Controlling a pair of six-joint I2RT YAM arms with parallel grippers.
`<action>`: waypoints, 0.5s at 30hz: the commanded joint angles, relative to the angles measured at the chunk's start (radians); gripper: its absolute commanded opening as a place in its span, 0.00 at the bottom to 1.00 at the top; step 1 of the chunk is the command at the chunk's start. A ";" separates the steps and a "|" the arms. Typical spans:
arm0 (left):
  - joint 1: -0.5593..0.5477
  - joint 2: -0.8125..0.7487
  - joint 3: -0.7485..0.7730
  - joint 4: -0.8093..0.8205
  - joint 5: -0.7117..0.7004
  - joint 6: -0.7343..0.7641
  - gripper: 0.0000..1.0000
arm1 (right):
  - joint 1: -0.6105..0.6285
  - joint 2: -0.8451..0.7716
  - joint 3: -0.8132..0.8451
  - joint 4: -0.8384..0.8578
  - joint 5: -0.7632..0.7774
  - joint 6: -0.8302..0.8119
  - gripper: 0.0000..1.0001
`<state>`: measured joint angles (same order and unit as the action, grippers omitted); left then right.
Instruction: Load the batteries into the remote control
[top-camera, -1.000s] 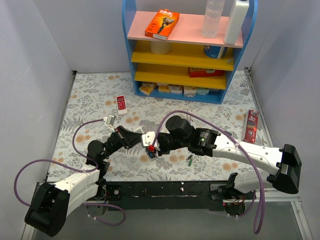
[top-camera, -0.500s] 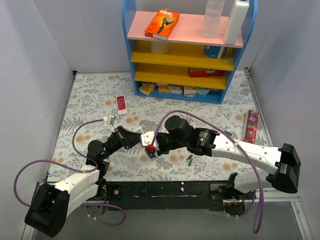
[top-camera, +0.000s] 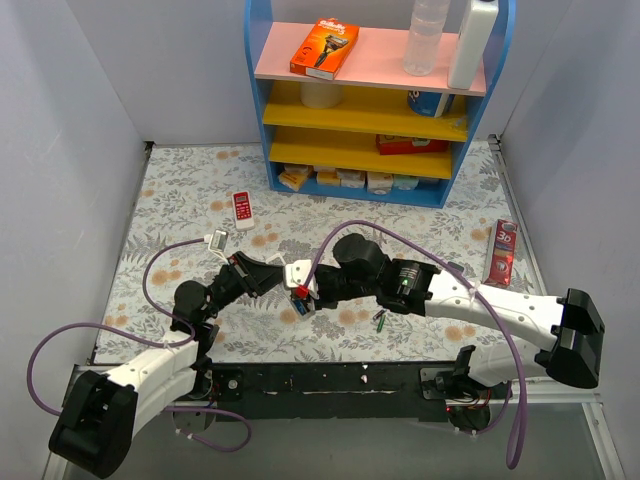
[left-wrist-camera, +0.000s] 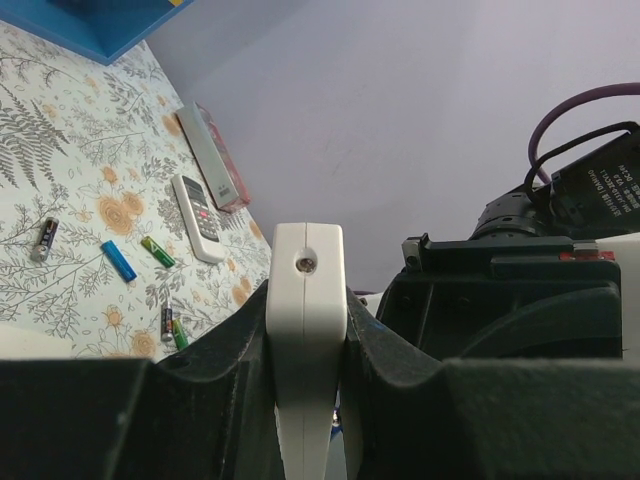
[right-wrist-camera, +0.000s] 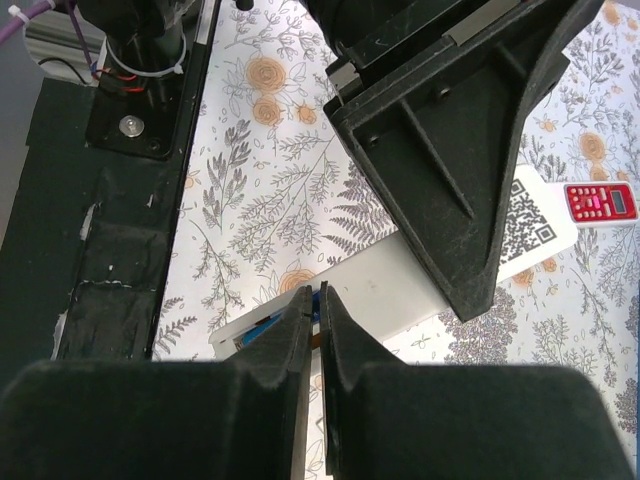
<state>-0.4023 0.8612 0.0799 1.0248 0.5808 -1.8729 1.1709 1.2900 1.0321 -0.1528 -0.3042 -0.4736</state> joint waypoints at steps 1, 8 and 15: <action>-0.004 -0.053 0.024 0.090 -0.016 -0.037 0.00 | -0.022 -0.012 -0.055 -0.033 0.068 0.035 0.10; -0.004 -0.054 0.027 0.107 -0.015 -0.037 0.00 | -0.022 -0.005 -0.076 -0.027 0.033 0.036 0.10; -0.004 -0.063 0.041 0.115 -0.012 -0.035 0.00 | -0.022 0.018 -0.089 -0.021 0.054 0.035 0.09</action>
<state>-0.4023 0.8463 0.0795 1.0199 0.5652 -1.8584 1.1648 1.2709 0.9874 -0.0868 -0.3027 -0.4446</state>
